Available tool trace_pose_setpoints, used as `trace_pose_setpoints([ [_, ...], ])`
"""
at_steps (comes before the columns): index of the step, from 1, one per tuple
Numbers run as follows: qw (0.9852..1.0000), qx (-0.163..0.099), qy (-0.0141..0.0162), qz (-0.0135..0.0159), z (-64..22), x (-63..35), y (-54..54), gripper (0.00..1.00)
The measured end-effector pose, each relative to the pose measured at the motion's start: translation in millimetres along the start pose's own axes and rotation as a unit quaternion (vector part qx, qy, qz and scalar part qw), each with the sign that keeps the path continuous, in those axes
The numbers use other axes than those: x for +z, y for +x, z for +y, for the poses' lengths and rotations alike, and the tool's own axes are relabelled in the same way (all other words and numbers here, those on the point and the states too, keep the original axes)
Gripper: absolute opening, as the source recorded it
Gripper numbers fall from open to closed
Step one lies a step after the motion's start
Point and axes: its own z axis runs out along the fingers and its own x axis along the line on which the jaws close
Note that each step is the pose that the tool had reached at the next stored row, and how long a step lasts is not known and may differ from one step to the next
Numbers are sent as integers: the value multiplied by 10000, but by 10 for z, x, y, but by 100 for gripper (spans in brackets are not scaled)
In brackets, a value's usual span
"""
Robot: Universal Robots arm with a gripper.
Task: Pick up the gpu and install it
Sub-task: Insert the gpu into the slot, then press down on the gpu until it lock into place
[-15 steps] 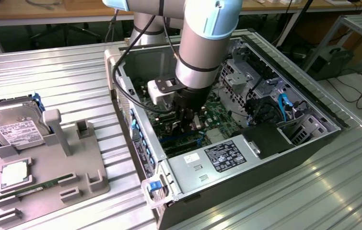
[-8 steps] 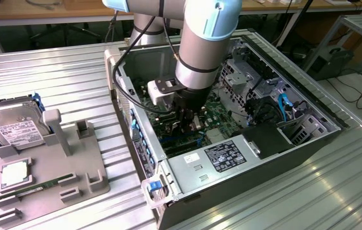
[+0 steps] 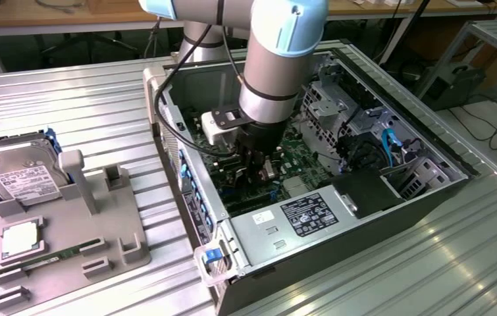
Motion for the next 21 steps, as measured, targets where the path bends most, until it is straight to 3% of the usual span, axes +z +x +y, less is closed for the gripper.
trace_pose_setpoints([
  [4,10000,0,1,-1,-1,2,-2,27],
  [6,10000,0,14,-18,-2,8,-6,28],
  [7,10000,0,12,-5,0,-21,-9,28],
  [8,10000,0,17,-7,-2,-53,-12,35],
  [19,10000,-3,77,-5,-8,-579,-47,35],
  [21,10000,-3,83,-4,-9,-601,-49,35],
])
